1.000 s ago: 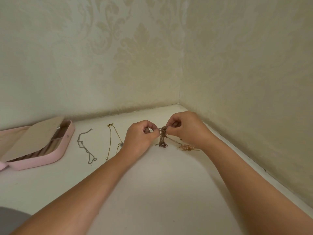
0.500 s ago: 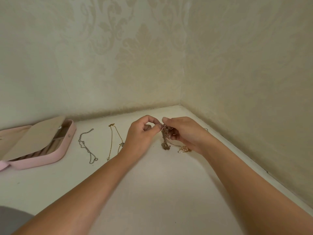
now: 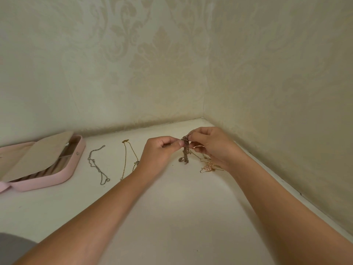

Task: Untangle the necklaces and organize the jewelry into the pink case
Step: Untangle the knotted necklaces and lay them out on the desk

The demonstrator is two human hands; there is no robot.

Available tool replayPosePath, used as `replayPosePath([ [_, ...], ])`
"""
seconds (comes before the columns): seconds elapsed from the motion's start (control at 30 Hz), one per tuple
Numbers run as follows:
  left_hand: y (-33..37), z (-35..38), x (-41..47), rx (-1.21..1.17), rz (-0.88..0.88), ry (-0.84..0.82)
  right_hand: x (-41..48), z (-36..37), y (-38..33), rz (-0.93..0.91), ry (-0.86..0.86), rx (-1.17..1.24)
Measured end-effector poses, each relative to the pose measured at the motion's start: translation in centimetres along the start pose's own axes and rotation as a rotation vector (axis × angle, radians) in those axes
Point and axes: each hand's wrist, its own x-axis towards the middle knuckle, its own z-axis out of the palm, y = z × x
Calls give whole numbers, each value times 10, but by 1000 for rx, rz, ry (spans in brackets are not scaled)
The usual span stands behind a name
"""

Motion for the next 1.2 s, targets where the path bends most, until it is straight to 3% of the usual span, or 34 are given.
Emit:
replayPosePath([
  [0.2,4,3,-1,-142,-83,-40,2,4,0,20,44,239],
  [0.3,7,3,-3,-152,-117,-14,1,3,-1,-75,109,89],
  [0.47,8,3,-4,-139,-119,40,-2,0,-2,-147,37,-261],
  [0.57,10,4,-4,-121,-97,54,-4,5,2,-243,84,-456],
  [1.0,4,5,-4,104,49,76,-3,10,4,-341,184,-725],
  [1.2,2,7,-4,84,50,72,-2,13,5,-323,196,-790],
])
